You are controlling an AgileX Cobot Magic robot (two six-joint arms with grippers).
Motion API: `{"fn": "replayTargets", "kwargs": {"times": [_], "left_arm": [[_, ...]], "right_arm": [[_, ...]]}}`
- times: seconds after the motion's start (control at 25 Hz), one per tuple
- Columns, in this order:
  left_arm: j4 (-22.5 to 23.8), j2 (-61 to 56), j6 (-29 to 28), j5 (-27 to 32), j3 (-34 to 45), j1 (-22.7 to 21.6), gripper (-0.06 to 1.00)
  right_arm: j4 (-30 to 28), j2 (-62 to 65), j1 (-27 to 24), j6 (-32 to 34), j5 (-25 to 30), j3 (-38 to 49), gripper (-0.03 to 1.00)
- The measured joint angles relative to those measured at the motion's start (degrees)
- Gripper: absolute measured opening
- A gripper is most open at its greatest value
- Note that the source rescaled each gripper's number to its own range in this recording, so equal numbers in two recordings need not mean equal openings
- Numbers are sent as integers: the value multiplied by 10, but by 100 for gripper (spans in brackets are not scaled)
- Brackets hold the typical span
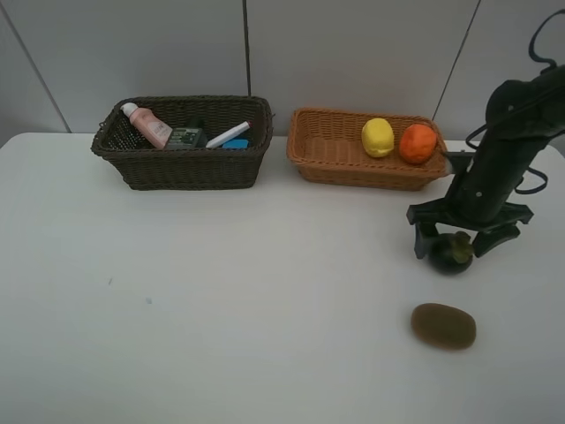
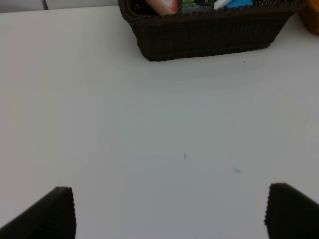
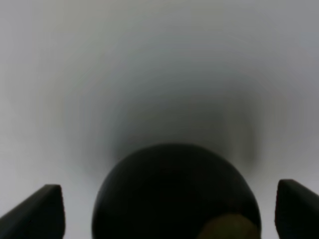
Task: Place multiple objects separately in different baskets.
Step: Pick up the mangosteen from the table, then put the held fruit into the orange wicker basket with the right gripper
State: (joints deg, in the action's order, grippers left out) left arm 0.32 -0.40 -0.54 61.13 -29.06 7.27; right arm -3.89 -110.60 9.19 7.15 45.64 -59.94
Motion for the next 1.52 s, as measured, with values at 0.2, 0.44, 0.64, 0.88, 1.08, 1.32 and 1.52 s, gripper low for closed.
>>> {"fn": "replayTargets", "kwargs": {"times": [0.2,0.44,0.64,0.88,1.08,1.32,1.52], "left_arm": [[0,0,0,0,0,0,100],[0,0,0,0,0,0,100],[0,0,0,0,0,0,100],[0,0,0,0,0,0,100],[0,0,0,0,0,0,100],[0,0,0,0,0,0,100],[0,0,0,0,0,0,100]], "right_arm": [[-3,-32,0,0,-8,6,100],[-11,-34,0,0,-6,6,80],[-12,-29,-1,0,-4,6,54],[-13,27,-1,0,15,-17,54],[-14,68,-1,0,63,-106,54],[66,30,-1,-39,26,-227,54],[126,-59,-1,-71,-26,-307,54]]}}
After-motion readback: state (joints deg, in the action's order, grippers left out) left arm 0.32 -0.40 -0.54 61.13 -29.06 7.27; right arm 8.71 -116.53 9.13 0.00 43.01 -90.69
